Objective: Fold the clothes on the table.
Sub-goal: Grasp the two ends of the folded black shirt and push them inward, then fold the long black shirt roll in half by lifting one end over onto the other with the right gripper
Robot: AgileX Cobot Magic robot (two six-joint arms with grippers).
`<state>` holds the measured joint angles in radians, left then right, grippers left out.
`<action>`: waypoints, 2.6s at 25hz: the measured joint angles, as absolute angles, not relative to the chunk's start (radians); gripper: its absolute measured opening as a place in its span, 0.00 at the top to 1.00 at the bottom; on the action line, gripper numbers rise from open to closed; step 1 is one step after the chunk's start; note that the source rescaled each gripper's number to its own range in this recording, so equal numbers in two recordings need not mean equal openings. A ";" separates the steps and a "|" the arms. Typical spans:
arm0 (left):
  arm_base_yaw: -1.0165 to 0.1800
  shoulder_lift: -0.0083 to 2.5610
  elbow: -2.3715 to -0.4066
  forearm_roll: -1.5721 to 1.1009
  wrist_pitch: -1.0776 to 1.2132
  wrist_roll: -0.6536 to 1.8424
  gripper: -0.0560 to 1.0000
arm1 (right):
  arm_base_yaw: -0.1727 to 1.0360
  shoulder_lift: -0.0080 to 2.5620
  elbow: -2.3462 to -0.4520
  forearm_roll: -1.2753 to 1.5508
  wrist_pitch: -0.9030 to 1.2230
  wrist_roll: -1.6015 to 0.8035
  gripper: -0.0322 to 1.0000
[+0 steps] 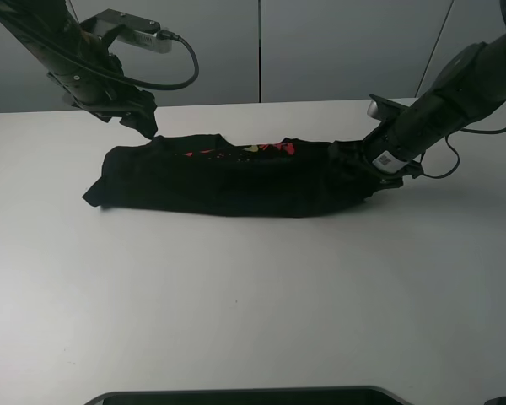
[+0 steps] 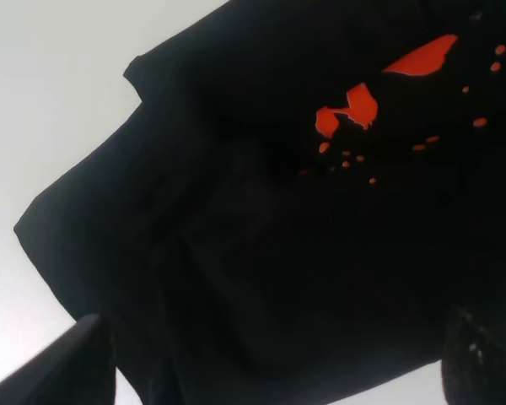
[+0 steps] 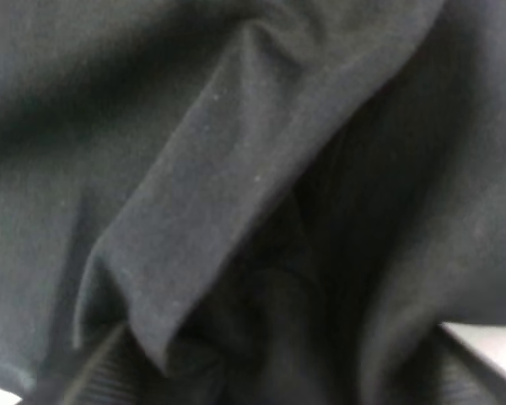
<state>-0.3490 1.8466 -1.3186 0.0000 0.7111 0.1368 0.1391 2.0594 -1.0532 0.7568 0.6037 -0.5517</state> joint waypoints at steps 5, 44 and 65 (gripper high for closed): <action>-0.349 1.847 -1.319 0.000 0.711 0.137 0.00 | 0.139 2.110 -1.059 0.882 0.663 -0.651 0.67; -0.349 1.809 -1.319 0.024 0.757 0.137 0.00 | 0.114 1.606 -1.128 0.236 0.787 -0.154 0.88; -0.349 1.581 -1.318 0.022 0.742 0.137 0.18 | 0.497 1.997 -1.131 0.565 0.498 -0.244 0.88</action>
